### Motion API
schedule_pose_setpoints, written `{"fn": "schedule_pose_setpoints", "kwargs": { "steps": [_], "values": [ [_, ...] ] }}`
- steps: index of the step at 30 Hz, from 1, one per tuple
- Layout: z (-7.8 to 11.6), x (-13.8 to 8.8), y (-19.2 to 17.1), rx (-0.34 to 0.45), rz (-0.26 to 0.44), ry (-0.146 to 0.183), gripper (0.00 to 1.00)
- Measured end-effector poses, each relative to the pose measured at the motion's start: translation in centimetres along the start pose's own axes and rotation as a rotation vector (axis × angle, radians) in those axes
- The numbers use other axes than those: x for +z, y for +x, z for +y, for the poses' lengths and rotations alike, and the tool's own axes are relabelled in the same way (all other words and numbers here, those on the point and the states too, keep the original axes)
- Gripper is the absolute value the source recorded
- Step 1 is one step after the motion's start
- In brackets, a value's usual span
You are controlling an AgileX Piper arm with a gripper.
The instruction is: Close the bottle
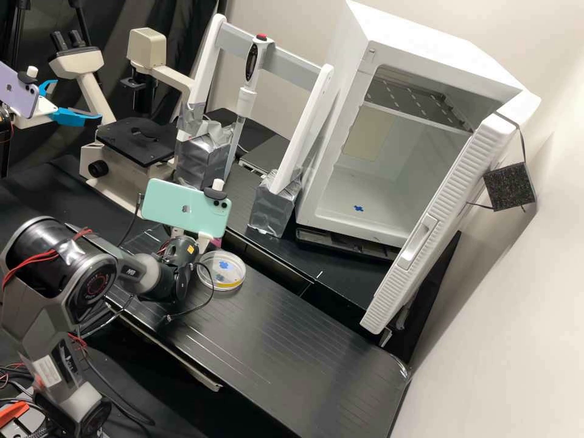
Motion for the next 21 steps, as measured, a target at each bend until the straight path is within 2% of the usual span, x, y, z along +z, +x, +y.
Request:
{"fn": "schedule_pose_setpoints", "kwargs": {
  "steps": [12,18,21],
  "values": [
    [-0.2,0.0,-0.3,-0.004,0.005,0.016,0.00],
    [-0.1,-0.4,-0.7,-0.013,0.000,-0.003,0.00],
    [-0.1,-0.6,-1.1,-0.007,0.005,0.001,0.00]
  ]
}}
